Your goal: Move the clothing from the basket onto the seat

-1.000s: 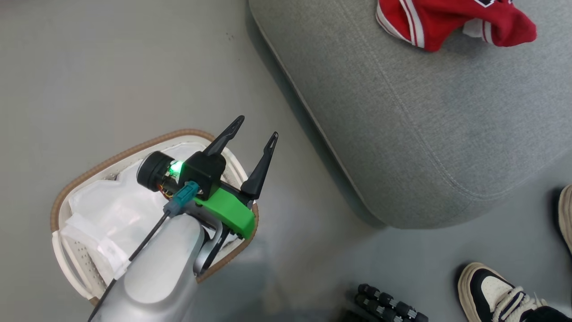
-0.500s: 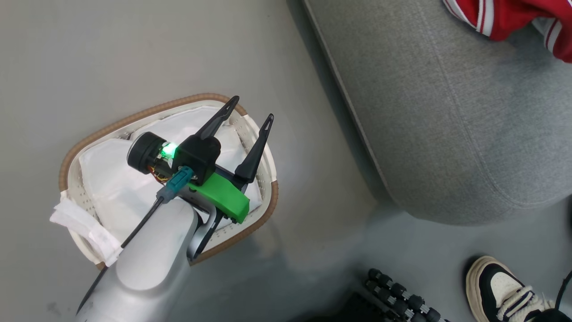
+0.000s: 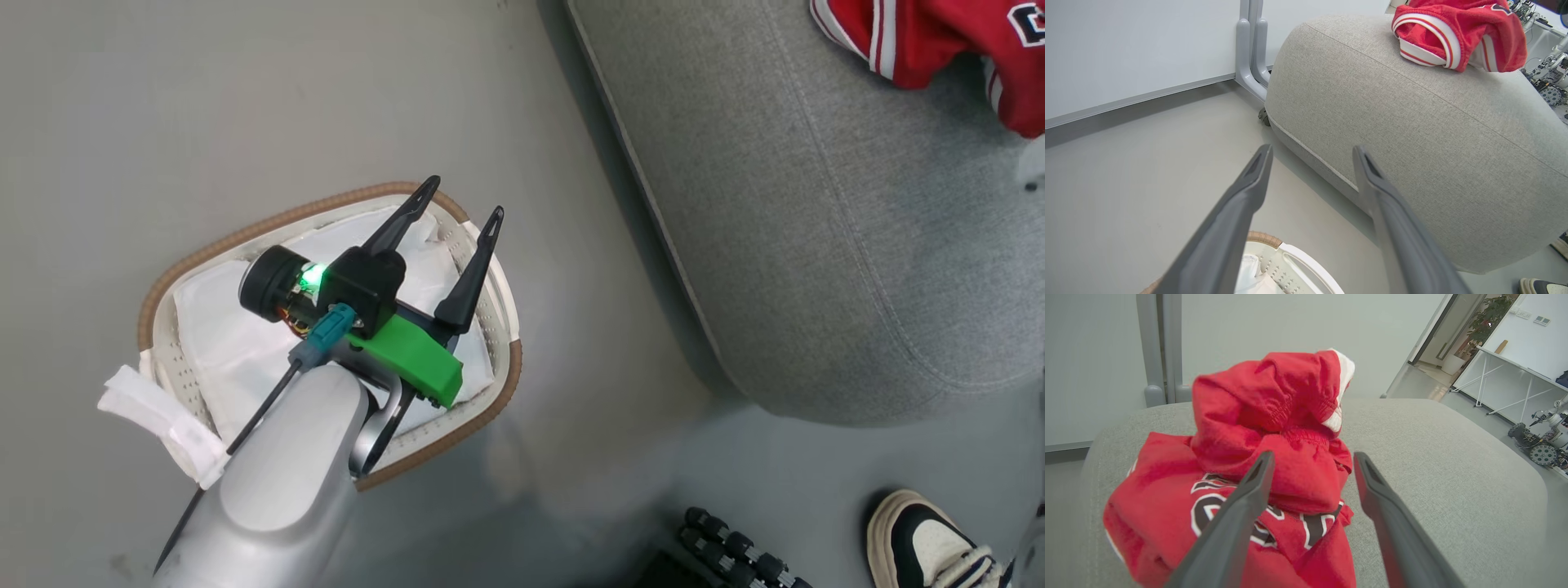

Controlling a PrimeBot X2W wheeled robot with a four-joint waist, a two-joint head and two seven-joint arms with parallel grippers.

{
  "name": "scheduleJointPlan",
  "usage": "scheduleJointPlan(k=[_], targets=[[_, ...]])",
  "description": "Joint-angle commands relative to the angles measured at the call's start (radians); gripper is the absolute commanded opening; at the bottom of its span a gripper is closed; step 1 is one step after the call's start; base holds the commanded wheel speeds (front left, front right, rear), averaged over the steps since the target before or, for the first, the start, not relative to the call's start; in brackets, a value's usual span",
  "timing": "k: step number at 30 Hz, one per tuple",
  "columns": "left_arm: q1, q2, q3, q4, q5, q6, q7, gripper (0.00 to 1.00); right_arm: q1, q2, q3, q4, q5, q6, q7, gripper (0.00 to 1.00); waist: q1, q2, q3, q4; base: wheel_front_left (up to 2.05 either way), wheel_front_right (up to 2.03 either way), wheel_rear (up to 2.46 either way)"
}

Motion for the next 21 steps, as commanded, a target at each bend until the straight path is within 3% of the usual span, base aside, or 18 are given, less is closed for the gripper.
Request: scheduleJointPlan(k=[1, 10, 21], targets=[[0.015, -0.001, 0.015, -0.002, -0.004, -0.004, 0.0, 1.0, 0.036, 0.005, 0.007, -0.014, 0.011, -0.001, -0.002, 1.0, -0.0001, -0.0001, -0.036, 0.004, 0.0, 0.0, 0.0], [0.081, -0.022, 0.137, -0.02, 0.02, 0.012, 0.0, 1.0, 0.138, 0.011, 0.094, -0.086, 0.071, -0.001, -0.002, 1.0, -0.0001, -0.0001, -0.132, 0.044, 0.0, 0.0, 0.0], [0.194, -0.069, 0.35, -0.113, 0.124, 0.044, 0.0, 1.0, 0.205, 0.038, 0.238, -0.174, 0.122, -0.001, -0.002, 1.0, -0.0001, -0.0001, -0.213, 0.183, 0.0, 0.0, 0.0]])
